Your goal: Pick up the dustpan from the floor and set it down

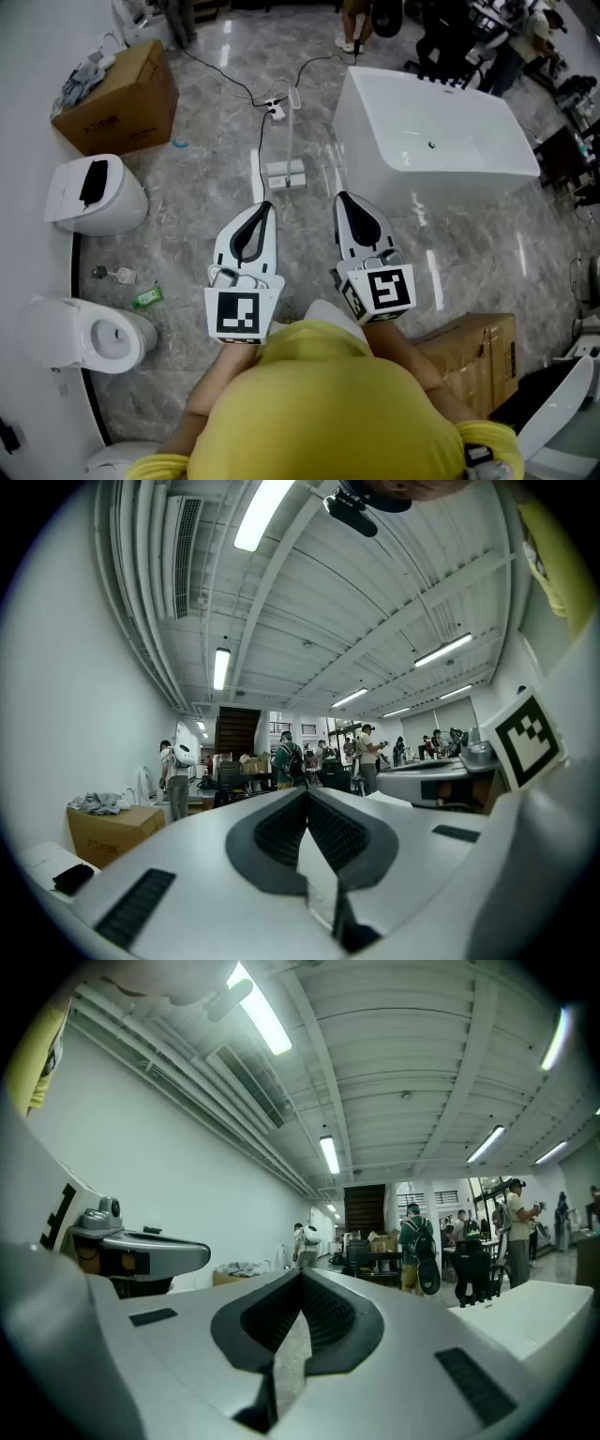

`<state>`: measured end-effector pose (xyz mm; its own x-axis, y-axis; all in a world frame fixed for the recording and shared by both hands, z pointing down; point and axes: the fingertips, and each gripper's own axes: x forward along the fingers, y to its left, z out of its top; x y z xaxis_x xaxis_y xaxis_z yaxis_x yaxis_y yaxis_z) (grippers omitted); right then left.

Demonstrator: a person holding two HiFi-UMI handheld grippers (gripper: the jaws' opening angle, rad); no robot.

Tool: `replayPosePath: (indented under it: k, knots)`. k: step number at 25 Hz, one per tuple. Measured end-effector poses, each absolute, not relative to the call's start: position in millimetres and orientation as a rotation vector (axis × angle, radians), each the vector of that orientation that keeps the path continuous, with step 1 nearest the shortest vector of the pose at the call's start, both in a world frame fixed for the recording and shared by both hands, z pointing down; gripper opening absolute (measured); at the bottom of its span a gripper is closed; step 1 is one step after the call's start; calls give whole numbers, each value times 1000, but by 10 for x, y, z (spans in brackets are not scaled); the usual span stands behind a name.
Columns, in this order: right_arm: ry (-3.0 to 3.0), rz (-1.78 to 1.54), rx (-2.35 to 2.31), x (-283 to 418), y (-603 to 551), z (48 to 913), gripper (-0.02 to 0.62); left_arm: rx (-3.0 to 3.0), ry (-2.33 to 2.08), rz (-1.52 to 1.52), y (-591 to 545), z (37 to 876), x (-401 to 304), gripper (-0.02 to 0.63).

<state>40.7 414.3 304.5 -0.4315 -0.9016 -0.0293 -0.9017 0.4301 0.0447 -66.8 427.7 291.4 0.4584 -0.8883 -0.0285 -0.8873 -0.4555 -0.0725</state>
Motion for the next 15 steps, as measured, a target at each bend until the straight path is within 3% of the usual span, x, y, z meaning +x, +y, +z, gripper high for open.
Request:
replayPosePath:
  k: [7,15]
  knots:
    - [2657,40,-1665,382,3879,3104,14,-2639,1601,-39,4022,3024,-743,-2]
    - [2688,-61,-1645,373,3114,3379,100,-2648,1622,-47,3391,3186,-747,-2]
